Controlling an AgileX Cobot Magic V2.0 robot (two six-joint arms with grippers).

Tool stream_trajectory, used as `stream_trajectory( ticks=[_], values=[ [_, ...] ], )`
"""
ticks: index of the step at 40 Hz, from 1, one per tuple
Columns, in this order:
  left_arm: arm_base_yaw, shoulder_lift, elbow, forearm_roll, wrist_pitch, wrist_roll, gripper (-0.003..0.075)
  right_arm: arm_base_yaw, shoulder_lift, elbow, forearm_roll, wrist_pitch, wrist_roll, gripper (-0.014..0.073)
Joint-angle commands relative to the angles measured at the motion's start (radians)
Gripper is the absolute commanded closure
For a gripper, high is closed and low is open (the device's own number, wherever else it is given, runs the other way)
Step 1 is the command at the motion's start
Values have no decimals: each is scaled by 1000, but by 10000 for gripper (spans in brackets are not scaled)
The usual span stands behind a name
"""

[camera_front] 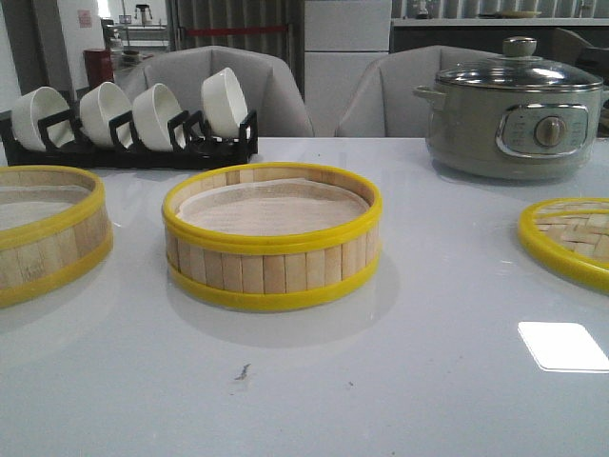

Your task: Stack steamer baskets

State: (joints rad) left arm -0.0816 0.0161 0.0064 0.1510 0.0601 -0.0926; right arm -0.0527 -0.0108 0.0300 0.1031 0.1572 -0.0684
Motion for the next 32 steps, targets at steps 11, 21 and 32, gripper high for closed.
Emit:
stream_trajectory(
  ticks=[11,21,32],
  values=[
    [-6,21,0,0,-87,-10,629,1,-20,-15,6,-90,-9,545],
    [-6,21,0,0,-87,-10,629,1,-20,-15,6,-90,-9,545],
    [-5,21,0,16,-89,-3,629,1,-20,-15,6,-90,-9,545]
  ],
)
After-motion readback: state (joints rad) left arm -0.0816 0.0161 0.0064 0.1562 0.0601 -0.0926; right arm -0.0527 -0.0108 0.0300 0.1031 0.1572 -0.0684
